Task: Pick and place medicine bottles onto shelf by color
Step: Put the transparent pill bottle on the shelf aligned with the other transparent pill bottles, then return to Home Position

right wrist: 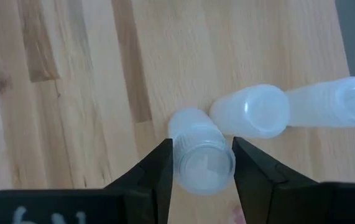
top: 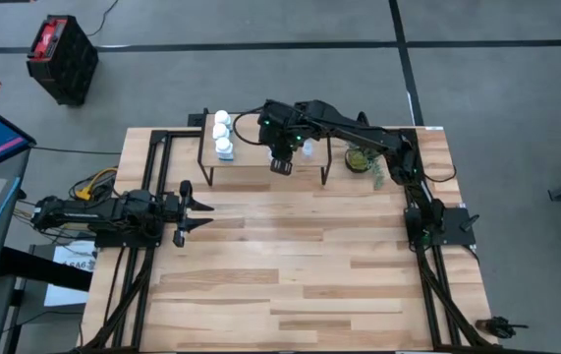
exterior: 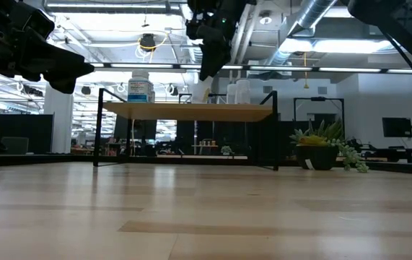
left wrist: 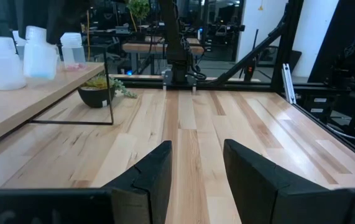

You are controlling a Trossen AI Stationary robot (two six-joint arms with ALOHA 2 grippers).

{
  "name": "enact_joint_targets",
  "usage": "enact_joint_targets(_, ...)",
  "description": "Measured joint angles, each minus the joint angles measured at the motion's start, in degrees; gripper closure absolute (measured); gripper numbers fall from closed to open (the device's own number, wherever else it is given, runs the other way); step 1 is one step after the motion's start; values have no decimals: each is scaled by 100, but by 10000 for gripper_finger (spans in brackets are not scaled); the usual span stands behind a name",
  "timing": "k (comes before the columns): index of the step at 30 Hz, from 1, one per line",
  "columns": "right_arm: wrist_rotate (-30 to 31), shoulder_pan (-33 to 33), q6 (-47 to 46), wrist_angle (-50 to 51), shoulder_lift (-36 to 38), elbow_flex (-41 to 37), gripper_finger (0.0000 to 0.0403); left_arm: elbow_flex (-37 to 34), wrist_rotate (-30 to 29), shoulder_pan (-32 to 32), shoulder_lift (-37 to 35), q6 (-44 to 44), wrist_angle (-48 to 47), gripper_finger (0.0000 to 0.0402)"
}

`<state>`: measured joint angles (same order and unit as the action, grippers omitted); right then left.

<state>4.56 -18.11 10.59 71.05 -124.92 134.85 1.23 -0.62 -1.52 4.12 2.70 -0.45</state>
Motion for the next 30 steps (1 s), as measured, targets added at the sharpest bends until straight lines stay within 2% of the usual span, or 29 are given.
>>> enact_joint_targets(5, 0, 7, 44, 4, 2, 1, 241, 0, 0, 0, 0, 1, 0, 269)
enact_joint_targets(18, 0, -42, 42, -174, 2, 2, 186, 0, 0, 0, 1, 1, 0, 269)
enact_joint_targets(30, 0, 15, 42, -570, 7, 11, 179, 0, 0, 0, 0, -1, 0, 269)
